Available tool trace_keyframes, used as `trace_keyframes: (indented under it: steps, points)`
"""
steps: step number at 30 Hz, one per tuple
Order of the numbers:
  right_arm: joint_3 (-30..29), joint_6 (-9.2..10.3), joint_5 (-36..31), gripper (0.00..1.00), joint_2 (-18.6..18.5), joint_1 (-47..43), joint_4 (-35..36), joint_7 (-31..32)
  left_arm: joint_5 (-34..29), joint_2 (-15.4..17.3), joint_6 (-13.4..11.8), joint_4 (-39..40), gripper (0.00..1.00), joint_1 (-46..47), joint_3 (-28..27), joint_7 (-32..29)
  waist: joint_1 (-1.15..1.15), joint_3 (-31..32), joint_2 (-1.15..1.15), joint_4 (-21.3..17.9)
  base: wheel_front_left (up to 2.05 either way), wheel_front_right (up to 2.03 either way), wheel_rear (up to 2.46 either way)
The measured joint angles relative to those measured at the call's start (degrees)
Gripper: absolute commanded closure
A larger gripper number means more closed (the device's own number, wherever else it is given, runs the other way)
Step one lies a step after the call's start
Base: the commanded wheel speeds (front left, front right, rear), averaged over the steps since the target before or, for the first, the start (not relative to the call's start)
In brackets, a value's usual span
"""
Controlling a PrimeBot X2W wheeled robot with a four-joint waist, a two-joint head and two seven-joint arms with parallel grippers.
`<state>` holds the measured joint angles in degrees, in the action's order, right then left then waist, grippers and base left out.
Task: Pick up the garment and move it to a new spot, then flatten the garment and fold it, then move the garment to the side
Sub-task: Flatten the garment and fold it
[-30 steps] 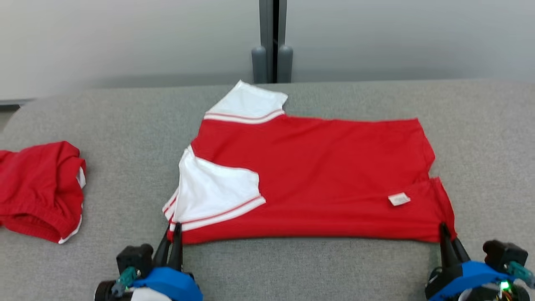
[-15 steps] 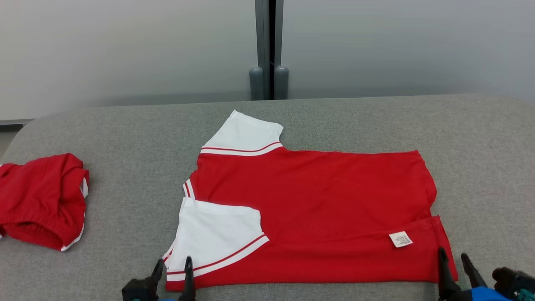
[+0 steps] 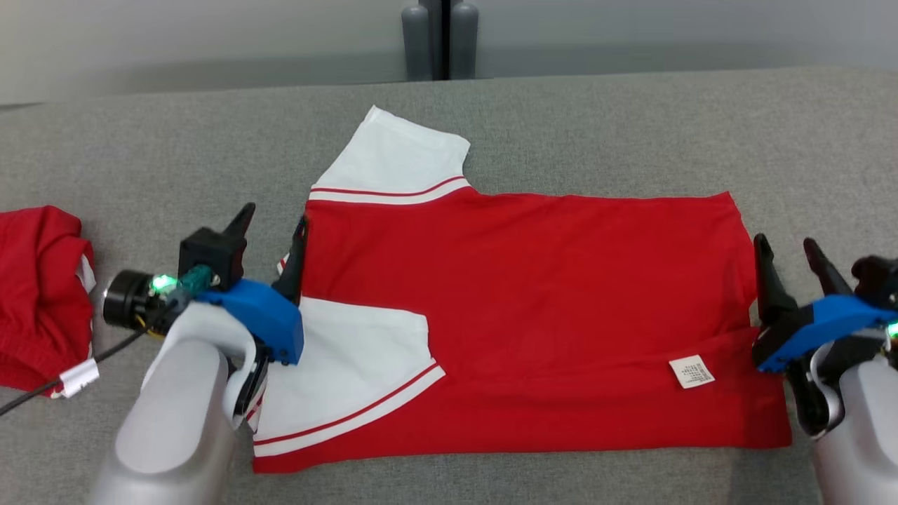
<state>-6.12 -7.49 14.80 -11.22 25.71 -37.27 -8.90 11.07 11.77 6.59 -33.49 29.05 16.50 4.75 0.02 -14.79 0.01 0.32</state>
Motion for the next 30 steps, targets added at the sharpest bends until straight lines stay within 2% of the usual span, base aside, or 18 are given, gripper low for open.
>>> trace_keyframes:
  steps: [7, 14, 20, 21, 22, 24, 30]
  points:
    - [1.4, -0.01, -4.5, 0.0, -2.9, 9.5, -4.8, 4.6, 0.5, 0.9, 0.5, -0.4, 0.0, 8.5, 3.0, -1.2, 0.0, -5.5, 0.0, 0.2, 0.0, 0.0, 0.0]
    - [2.4, 0.0, -7.3, 0.0, -3.6, 15.3, -9.4, 5.8, 1.3, 1.0, 0.6, -0.8, 0.0, 12.8, 6.4, -1.3, 0.0, -10.0, 0.0, 1.6, 0.0, 0.0, 0.0]
    - [4.3, 0.0, -8.2, 0.0, -3.6, 19.3, -12.4, 6.6, 3.7, 2.6, 0.8, -1.2, 0.0, 15.9, 9.6, -1.7, -0.02, -12.4, 0.0, 2.1, 0.0, 0.0, 0.0]
    - [4.7, 0.02, -8.0, 0.05, -3.6, 19.9, -12.9, 6.9, 4.2, 3.0, 0.8, -1.2, 0.0, 16.5, 10.5, -1.8, -0.02, -12.6, 0.0, 2.0, 0.0, 0.0, 0.0]
    - [5.1, 0.01, -7.6, 0.61, -3.5, 20.3, -13.2, 6.9, 5.0, 3.2, 0.8, -1.1, 0.0, 17.1, 11.3, -2.2, -0.02, -12.8, 0.0, 1.9, 0.0, 0.0, 0.0]
    - [6.1, 0.01, -7.0, 1.0, -3.5, 21.0, -13.5, 6.8, 6.6, 4.3, 0.8, -0.9, 0.0, 18.7, 13.3, -3.3, -0.02, -13.3, -0.01, 1.5, 0.0, 0.0, 0.0]
    - [9.2, -0.02, -4.3, 1.0, -3.0, 22.3, -13.5, 4.6, 14.2, 9.3, 0.8, 1.0, 0.0, 25.1, 20.8, -10.3, -0.02, -14.5, 0.0, -0.5, 0.0, 0.0, 0.0]
